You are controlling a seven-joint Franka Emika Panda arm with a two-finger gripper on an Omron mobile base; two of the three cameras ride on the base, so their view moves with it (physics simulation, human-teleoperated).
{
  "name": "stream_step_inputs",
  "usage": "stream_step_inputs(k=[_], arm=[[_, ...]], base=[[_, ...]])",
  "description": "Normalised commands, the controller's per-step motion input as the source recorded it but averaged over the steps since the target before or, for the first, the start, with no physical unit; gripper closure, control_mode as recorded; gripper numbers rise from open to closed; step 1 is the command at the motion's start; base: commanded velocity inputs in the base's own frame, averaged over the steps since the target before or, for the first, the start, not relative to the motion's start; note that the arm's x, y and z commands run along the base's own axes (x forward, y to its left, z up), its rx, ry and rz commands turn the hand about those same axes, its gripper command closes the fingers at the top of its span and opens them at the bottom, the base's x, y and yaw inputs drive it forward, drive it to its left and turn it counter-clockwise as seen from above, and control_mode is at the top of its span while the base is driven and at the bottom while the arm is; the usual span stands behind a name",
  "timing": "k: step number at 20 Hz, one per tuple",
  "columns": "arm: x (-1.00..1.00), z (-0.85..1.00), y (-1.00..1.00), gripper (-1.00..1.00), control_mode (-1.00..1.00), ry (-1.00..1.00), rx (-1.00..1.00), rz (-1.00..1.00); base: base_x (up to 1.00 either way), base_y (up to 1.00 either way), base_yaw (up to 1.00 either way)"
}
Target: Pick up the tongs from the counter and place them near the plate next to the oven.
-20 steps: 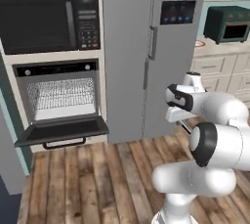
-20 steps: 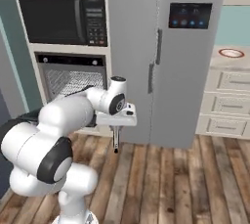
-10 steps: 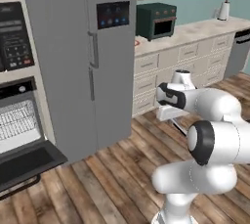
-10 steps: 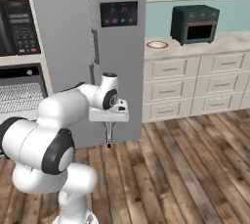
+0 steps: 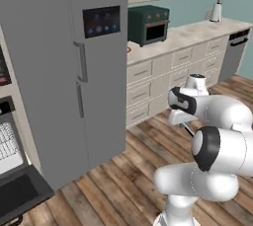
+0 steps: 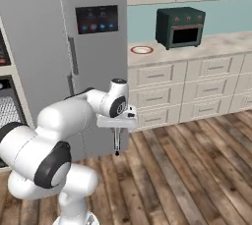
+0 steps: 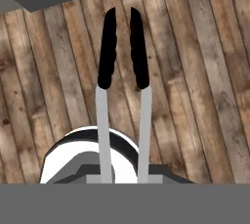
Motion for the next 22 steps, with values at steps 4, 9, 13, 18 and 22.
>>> stream_step_inputs(k=[4, 9, 13, 18, 22], arm=[[0.0, 0.0, 0.0, 1.0, 1.0, 0.0, 0.0, 0.0], [0.0, 0.0, 0.0, 1.0, 1.0, 0.0, 0.0, 0.0], [0.0, 0.0, 0.0, 1.0, 1.0, 0.0, 0.0, 0.0], [0.0, 0.0, 0.0, 1.0, 1.0, 0.0, 0.0, 0.0], [0.0, 0.0, 0.0, 1.0, 1.0, 0.0, 0.0, 0.0]], base=[[0.91, -0.32, 0.0], [0.72, -0.43, 0.11], [0.71, -0.38, 0.16], [0.69, -0.34, 0.2], [0.74, -0.31, 0.21]])
